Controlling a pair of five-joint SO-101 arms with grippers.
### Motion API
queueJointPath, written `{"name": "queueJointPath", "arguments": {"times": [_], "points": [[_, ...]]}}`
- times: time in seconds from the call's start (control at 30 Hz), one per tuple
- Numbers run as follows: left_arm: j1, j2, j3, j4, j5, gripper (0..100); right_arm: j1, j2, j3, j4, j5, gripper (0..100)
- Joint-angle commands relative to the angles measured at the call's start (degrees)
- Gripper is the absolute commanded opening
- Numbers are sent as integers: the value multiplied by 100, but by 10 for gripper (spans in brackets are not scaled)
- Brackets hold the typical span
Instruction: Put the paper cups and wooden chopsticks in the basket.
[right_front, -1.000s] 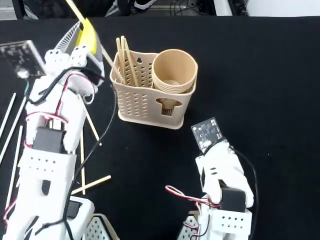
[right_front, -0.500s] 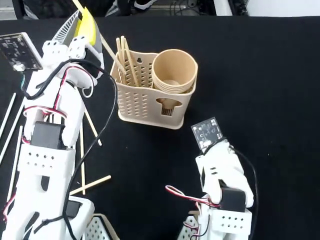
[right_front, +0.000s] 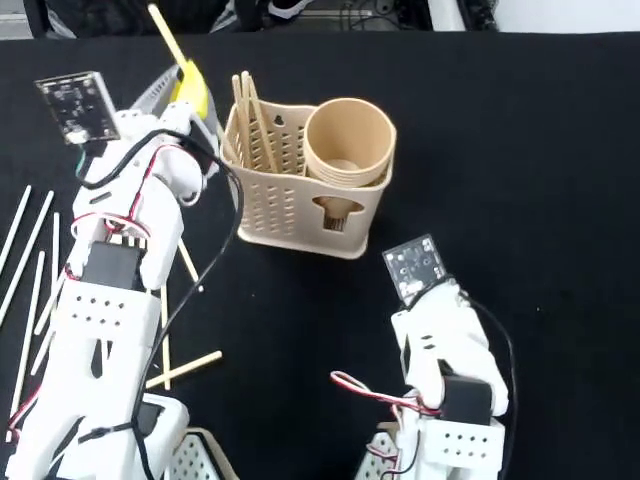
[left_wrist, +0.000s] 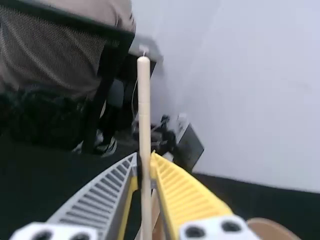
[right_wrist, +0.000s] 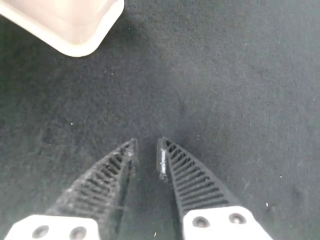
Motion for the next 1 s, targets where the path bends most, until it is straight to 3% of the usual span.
{"name": "queueJointPath", "arguments": {"times": [0.0, 0.17, 0.3, 0.43, 0.63, 0.83, 0.97], "points": [[312, -35, -541, 1160, -624, 190, 79, -418, -13, -123, 18, 82], [224, -35, -1745, 3200, -923, 198, 79, -418, -13, -123, 18, 82], [-699, 18, -2800, 4747, -1248, 200, 79, -418, -13, -114, 18, 83], [-2246, 255, -3143, 5723, -1987, 201, 79, -418, -13, -114, 18, 83], [-3890, 1908, -3002, 5837, -3376, 220, 79, -418, -13, -123, 18, 83], [-4066, 3798, -3178, 5820, -4721, 220, 70, -418, -13, -114, 18, 83], [-4057, 4897, -3424, 5143, -5187, 174, 79, -418, -13, -114, 18, 82]]}}
